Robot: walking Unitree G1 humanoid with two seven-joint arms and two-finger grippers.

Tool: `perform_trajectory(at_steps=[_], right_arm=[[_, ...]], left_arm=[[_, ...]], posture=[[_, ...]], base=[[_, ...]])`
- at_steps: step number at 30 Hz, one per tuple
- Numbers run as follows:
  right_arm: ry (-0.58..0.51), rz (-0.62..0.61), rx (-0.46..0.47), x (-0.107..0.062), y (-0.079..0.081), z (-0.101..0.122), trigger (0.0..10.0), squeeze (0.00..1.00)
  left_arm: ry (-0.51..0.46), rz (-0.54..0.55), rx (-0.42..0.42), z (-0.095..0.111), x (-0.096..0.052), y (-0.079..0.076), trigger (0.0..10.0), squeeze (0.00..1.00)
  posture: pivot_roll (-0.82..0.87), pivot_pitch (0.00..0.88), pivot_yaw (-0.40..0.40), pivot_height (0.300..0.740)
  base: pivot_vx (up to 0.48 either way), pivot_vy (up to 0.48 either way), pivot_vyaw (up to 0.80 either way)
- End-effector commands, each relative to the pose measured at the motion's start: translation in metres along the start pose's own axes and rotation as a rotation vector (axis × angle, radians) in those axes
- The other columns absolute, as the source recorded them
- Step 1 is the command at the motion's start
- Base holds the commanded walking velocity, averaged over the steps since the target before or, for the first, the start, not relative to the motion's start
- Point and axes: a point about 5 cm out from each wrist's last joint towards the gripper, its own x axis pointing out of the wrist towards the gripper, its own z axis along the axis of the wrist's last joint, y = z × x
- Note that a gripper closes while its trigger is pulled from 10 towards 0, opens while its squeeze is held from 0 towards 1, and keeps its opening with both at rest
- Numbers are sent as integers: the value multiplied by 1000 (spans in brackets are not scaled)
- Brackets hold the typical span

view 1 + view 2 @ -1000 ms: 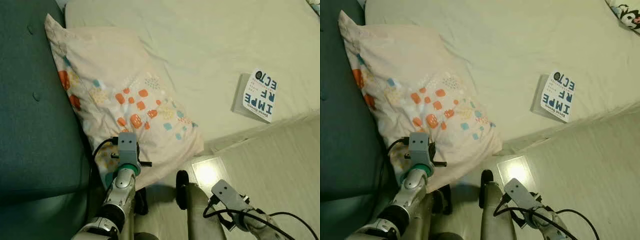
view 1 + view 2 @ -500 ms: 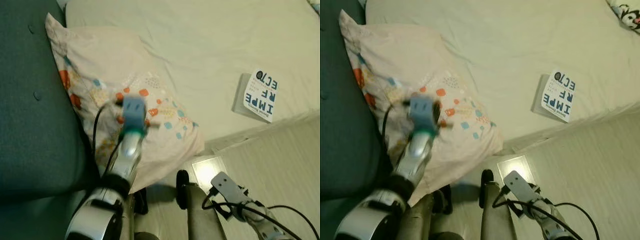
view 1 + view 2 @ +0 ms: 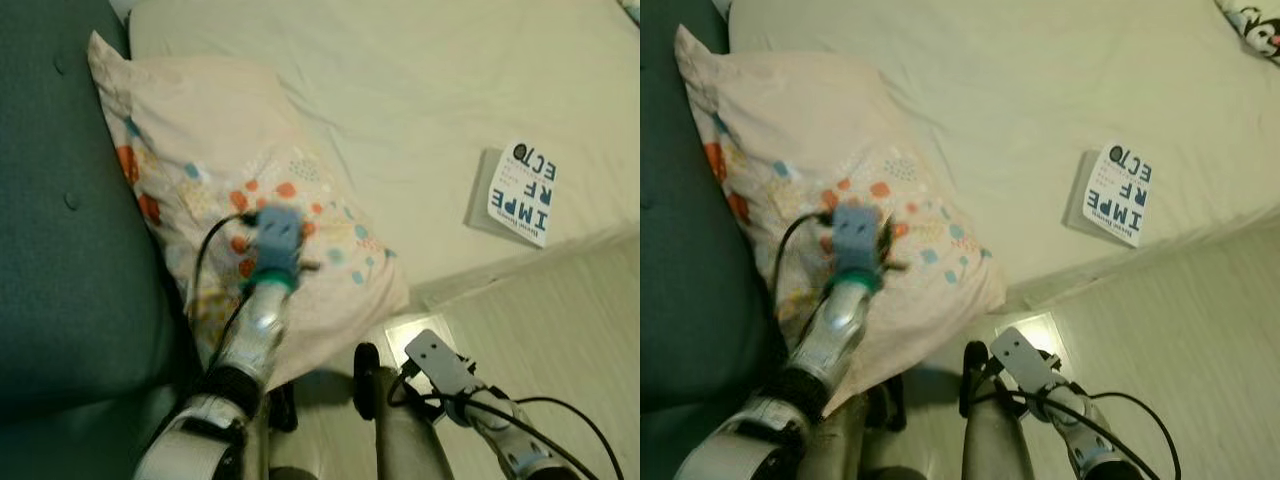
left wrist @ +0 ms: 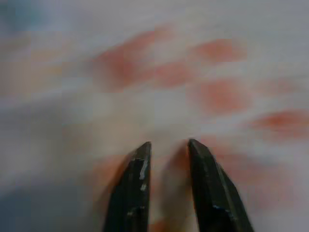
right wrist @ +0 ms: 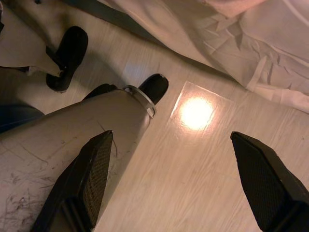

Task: Clean up the room

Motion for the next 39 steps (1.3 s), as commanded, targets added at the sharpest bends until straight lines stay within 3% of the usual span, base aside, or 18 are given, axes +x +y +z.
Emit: perform_trajectory(at_steps=[1,2,3,4,9,12,15,16,18,20,21,23,28,34,35,36,39], right_arm=[[81,39,26,-6,13,-24,10000,0],[82,38,27,-6,13,-25,10000,0],[82,38,27,-6,13,-25,10000,0],[81,37,28,-6,13,-25,10000,0],[80,36,28,-6,14,-24,10000,0],[82,36,26,-6,14,-25,10000,0],[86,35,23,-6,14,-26,10000,0],[90,31,21,-7,13,-27,10000,0],[90,31,21,-7,13,-27,10000,0],[94,25,21,-7,11,-28,10000,0],[94,25,21,-7,11,-28,10000,0],[94,22,21,-7,11,-28,10000,0],[94,21,20,-7,11,-28,10000,0],[94,20,17,-7,10,-28,10000,0],[93,20,16,-7,9,-27,10000,0],[92,18,16,-7,8,-27,10000,0],[91,16,14,-9,7,-28,10000,0]], left_arm=[[66,80,-11,-14,-4,16,10000,1000],[108,147,0,-20,-4,34,10000,1000],[108,147,0,-20,-4,34,10000,1000],[150,217,31,-27,-6,51,10000,1000],[199,314,26,-35,-11,75,10000,1000],[215,354,-29,-41,-17,88,10000,1000],[231,339,-98,-47,-21,92,10000,1000],[256,309,-225,-55,-26,95,10000,1000],[256,309,-225,-55,-26,95,10000,1000],[288,307,-356,-68,-39,111,10000,1000],[288,307,-356,-68,-39,111,10000,1000],[317,348,-391,-78,-51,131,10000,1000],[315,345,-483,-81,-56,143,10000,1000],[326,229,-491,-82,-62,156,10000,1000],[335,153,-518,-84,-66,155,10000,1000],[344,51,-543,-89,-71,147,10000,0],[359,-93,-559,-96,-77,128,10000,0]], posture=[[-198,389,106,740],[-194,389,107,740],[-194,389,107,740],[-192,393,110,740],[-194,394,111,740],[-193,397,111,740],[-193,397,113,740],[-190,397,114,740],[-190,397,114,740],[-186,398,117,740],[-186,398,117,740],[-186,397,117,740],[-186,396,117,740],[-182,397,116,740],[-181,398,114,740],[-192,403,110,740],[-202,411,104,740]], base=[[0,0,0],[0,0,0],[0,0,0],[0,0,0],[0,0,0],[0,0,0],[0,0,0],[0,0,0],[0,0,0],[0,0,0],[0,0,0],[0,0,0],[0,0,0],[0,0,0],[0,0,0],[0,0,0],[0,0,0]])
